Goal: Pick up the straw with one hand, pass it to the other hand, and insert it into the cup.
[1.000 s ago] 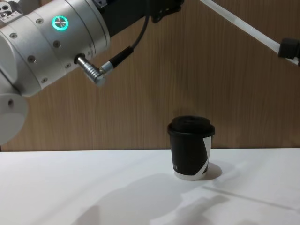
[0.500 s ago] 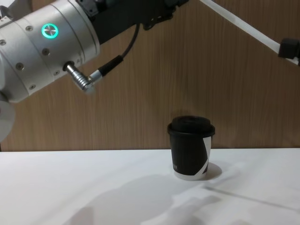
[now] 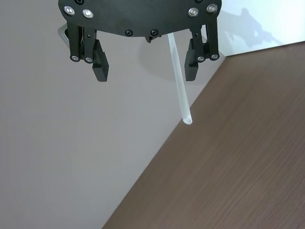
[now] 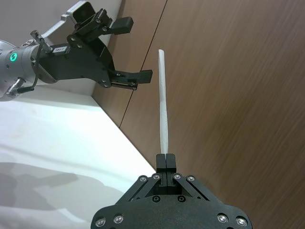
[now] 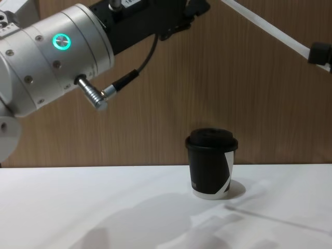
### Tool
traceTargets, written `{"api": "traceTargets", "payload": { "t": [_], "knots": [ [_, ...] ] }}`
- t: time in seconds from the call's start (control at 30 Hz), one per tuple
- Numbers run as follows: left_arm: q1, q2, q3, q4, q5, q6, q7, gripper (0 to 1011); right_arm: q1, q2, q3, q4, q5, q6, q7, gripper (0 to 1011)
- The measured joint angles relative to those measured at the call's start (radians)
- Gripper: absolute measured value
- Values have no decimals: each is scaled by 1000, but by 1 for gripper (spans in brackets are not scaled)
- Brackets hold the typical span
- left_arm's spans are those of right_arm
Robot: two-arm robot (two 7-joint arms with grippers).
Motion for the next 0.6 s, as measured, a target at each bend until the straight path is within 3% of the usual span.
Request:
{"api": "traceTargets", "payload": {
  "t": [0.6],
  "knots": [
    [-34, -27, 38, 45, 21, -35, 40, 1003, 0, 0, 0, 0, 0, 0, 0, 2]
  ]
}}
